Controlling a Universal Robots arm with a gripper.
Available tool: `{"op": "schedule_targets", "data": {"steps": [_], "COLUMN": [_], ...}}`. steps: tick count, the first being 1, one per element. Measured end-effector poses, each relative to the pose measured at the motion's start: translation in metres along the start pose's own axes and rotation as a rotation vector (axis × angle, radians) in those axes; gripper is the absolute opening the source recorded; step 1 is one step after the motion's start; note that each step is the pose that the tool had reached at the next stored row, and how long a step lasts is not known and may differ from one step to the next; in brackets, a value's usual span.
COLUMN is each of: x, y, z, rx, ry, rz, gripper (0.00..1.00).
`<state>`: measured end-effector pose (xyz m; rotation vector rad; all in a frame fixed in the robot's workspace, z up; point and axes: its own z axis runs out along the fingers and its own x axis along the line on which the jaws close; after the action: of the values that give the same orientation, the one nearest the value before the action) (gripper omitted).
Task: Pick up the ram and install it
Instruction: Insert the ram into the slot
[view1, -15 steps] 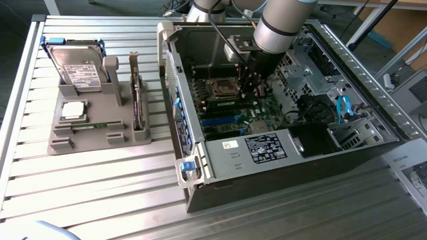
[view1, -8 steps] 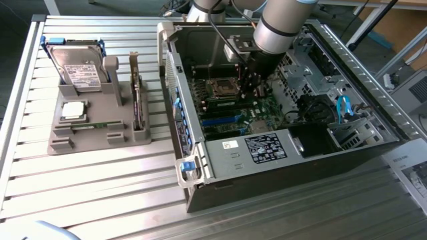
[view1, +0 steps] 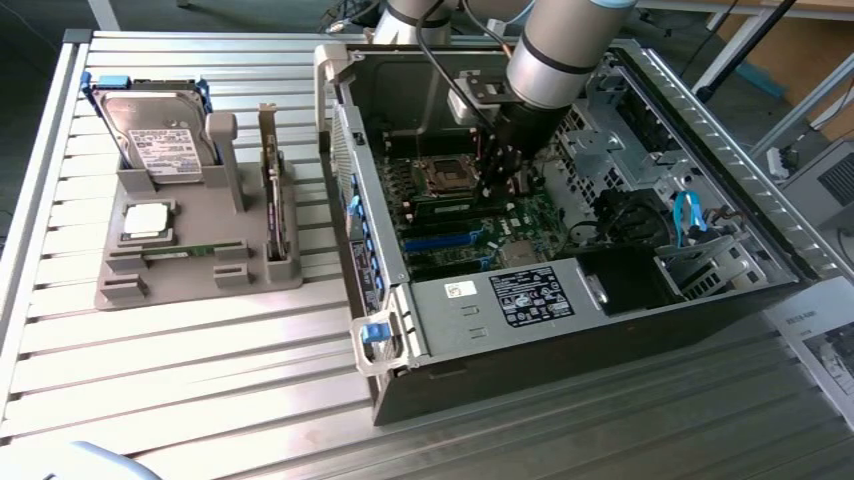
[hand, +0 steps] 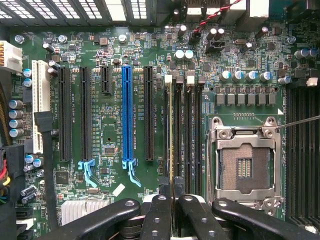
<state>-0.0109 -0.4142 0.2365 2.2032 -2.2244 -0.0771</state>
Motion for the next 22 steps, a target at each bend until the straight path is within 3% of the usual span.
{"op": "schedule_targets", "data": {"steps": [17, 19, 20, 21, 22], "x": [0.0, 0.0, 0.0, 0.0, 0.0], "y": [-0.0002, -0.0002, -0.0002, -0.0001, 0.0002], "z": [0.0059, 0.0059, 0.0059, 0.0038, -0.0055], "rx": [0.0011, 0.001, 0.0011, 0.001, 0.0011], "ry": [-0.0001, 0.0, 0.0, 0.0001, 0.0001], "rz": [0.0, 0.0, 0.0, 0.0, 0.0], "gripper": [0.12, 0.25, 0.25, 0.25, 0.25]}}
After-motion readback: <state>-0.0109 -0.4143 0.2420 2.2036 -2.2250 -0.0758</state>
